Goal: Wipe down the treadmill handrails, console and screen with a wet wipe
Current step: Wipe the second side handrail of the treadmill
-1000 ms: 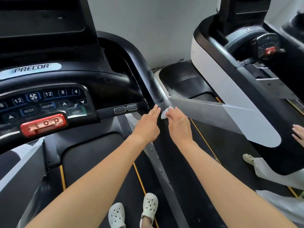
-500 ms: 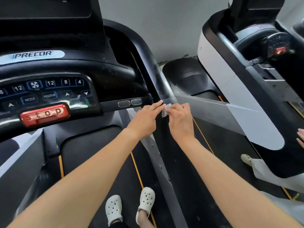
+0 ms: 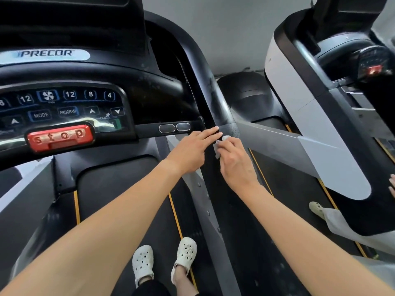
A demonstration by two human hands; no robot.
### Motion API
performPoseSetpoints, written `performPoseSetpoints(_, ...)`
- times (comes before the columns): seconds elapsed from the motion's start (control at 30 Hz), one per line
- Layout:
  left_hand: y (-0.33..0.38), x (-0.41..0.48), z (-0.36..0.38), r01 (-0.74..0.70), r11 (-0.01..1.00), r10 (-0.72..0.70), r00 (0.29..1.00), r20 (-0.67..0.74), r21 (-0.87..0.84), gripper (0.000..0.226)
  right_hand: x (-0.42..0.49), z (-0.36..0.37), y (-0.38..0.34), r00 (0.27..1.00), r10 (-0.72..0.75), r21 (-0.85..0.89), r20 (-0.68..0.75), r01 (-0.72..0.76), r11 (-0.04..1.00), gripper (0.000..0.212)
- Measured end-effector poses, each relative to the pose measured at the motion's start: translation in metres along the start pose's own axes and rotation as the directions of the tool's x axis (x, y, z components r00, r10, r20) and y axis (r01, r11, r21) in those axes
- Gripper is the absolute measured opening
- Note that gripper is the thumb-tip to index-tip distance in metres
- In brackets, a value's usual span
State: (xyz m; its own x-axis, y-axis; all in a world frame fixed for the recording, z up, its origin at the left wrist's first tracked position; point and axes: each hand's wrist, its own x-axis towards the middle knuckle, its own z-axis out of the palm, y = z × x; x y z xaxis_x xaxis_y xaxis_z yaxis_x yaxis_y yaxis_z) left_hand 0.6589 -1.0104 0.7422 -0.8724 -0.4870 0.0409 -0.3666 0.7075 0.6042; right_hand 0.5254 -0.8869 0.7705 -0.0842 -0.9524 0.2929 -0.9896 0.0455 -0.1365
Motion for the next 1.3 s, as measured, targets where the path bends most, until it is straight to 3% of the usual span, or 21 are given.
performPoseSetpoints(0.07, -0.001, 0.0, -0.001, -0.005, 1.0, 0.005, 1.0, 0.007, 0.0, 0.083, -0.004, 0.007, 0.0, 1.0, -0.027, -0.012, 0.007, 0.027, 1.0, 0.015)
performPoseSetpoints(0.13, -0.001, 0.001, 0.0, -0.007, 1.0, 0.007, 1.0, 0.009, 0.003, 0.085, -0.014, 0.014, 0.006, 0.971, -0.129, -0.12, 0.201, 0.155, 0.981, 0.014)
performPoseSetpoints(0.2, 0.0, 0.0, 0.002, -0.004, 1.0, 0.004, 1.0, 0.005, 0.005, 0.085, -0.026, 0.018, 0.011, 0.857, -0.235, -0.234, 0.459, 0.371, 0.899, 0.022)
performPoseSetpoints(0.27, 0.003, -0.002, 0.005, 0.013, 1.0, -0.013, 1.0, -0.008, -0.015, 0.085, -0.033, 0.014, 0.011, 0.776, -0.288, -0.243, 0.562, 0.487, 0.839, 0.021)
performPoseSetpoints(0.33, 0.006, -0.002, 0.009, 0.032, 0.998, -0.033, 0.999, -0.018, -0.051, 0.086, -0.026, 0.005, 0.009, 0.782, -0.318, -0.262, 0.536, 0.512, 0.818, 0.021)
performPoseSetpoints(0.43, 0.009, -0.002, 0.012, 0.061, 0.994, -0.063, 0.998, -0.018, -0.091, 0.086, -0.006, -0.007, 0.01, 0.906, -0.295, -0.32, 0.305, 0.389, 0.864, 0.019)
performPoseSetpoints(0.5, 0.009, -0.002, 0.012, 0.073, 0.992, -0.075, 0.997, -0.013, -0.1, 0.087, -0.002, -0.009, 0.011, 0.937, -0.255, -0.338, 0.238, 0.326, 0.883, 0.015)
performPoseSetpoints(0.67, 0.009, -0.005, 0.01, 0.037, 0.999, -0.038, 0.999, -0.026, -0.02, 0.081, -0.034, 0.0, 0.003, 0.837, -0.294, -0.378, 0.462, 0.485, 0.789, 0.024)
performPoseSetpoints(0.73, 0.006, -0.007, 0.009, 0.069, 0.996, -0.066, 0.996, -0.068, 0.054, 0.073, -0.035, -0.002, 0.004, 0.823, -0.301, -0.389, 0.481, 0.508, 0.768, 0.023)
performPoseSetpoints(0.83, -0.003, -0.014, 0.003, 0.153, 0.968, -0.118, 0.977, -0.176, 0.199, 0.063, -0.016, -0.002, 0.009, 0.883, -0.278, -0.483, 0.379, 0.445, 0.754, 0.037)
performPoseSetpoints(0.97, -0.022, -0.027, -0.004, 0.26, 0.903, -0.172, 0.949, -0.266, 0.342, 0.063, 0.013, 0.0, -0.005, 0.959, -0.079, -0.566, 0.272, 0.226, 0.793, 0.048)
performPoseSetpoints(1.1, -0.034, -0.034, -0.002, 0.234, 0.869, -0.127, 0.957, -0.26, 0.437, 0.064, -0.001, 0.02, -0.019, 0.907, -0.001, -0.608, 0.421, 0.283, 0.742, 0.058)
performPoseSetpoints(1.23, -0.044, -0.037, 0.001, 0.215, 0.852, -0.109, 0.965, -0.241, 0.478, 0.066, -0.023, 0.038, -0.024, 0.758, 0.007, -0.553, 0.652, 0.469, 0.689, 0.055)
performPoseSetpoints(1.3, -0.046, -0.038, 0.001, 0.207, 0.844, -0.102, 0.967, -0.232, 0.494, 0.067, -0.017, 0.038, -0.023, 0.757, -0.004, -0.559, 0.653, 0.486, 0.672, 0.055)
